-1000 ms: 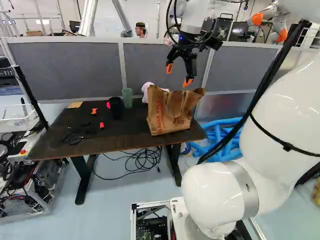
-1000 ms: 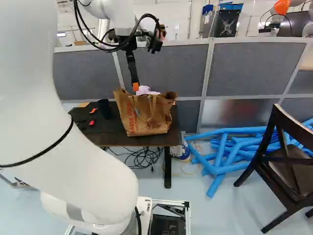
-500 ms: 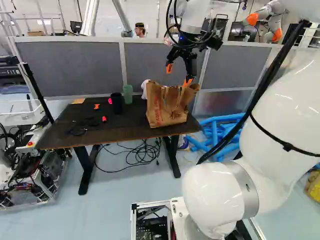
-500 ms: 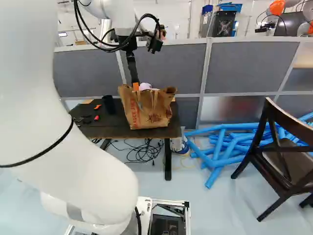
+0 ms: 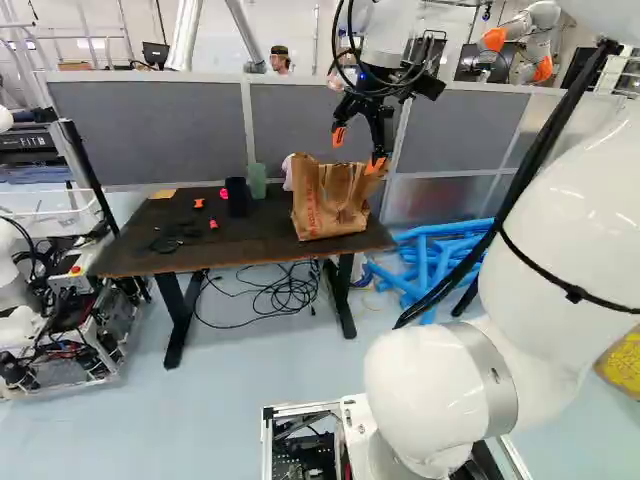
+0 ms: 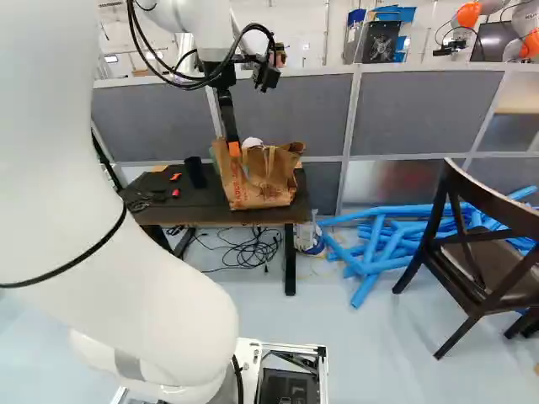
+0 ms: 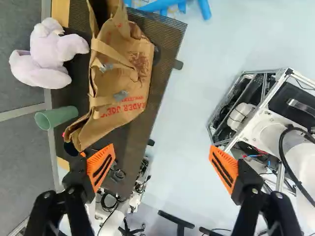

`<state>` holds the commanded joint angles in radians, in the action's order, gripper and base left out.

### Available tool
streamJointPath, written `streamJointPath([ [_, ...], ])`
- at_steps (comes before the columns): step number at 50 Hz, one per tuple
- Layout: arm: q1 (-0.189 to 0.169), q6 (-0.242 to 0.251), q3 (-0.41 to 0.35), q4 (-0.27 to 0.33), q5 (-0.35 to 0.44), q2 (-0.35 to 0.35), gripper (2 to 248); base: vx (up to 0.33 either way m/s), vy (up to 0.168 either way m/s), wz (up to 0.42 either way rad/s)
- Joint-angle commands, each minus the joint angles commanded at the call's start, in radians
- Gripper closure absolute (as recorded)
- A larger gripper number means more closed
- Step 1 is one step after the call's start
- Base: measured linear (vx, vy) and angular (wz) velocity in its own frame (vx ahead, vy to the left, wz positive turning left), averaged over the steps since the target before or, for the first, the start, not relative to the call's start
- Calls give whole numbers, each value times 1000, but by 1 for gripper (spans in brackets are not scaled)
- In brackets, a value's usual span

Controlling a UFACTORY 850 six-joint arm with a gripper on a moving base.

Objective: Pick up the bag on the ground and place it on the table

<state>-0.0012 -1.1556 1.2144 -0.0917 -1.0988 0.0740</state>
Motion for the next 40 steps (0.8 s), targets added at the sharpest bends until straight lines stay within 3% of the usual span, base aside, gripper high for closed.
streamJointPath([
  [19, 0, 0, 0, 0, 0, 0, 3, -143, -4, 4],
  [40, 0, 0, 0, 0, 0, 0, 3, -12, 0, 0],
])
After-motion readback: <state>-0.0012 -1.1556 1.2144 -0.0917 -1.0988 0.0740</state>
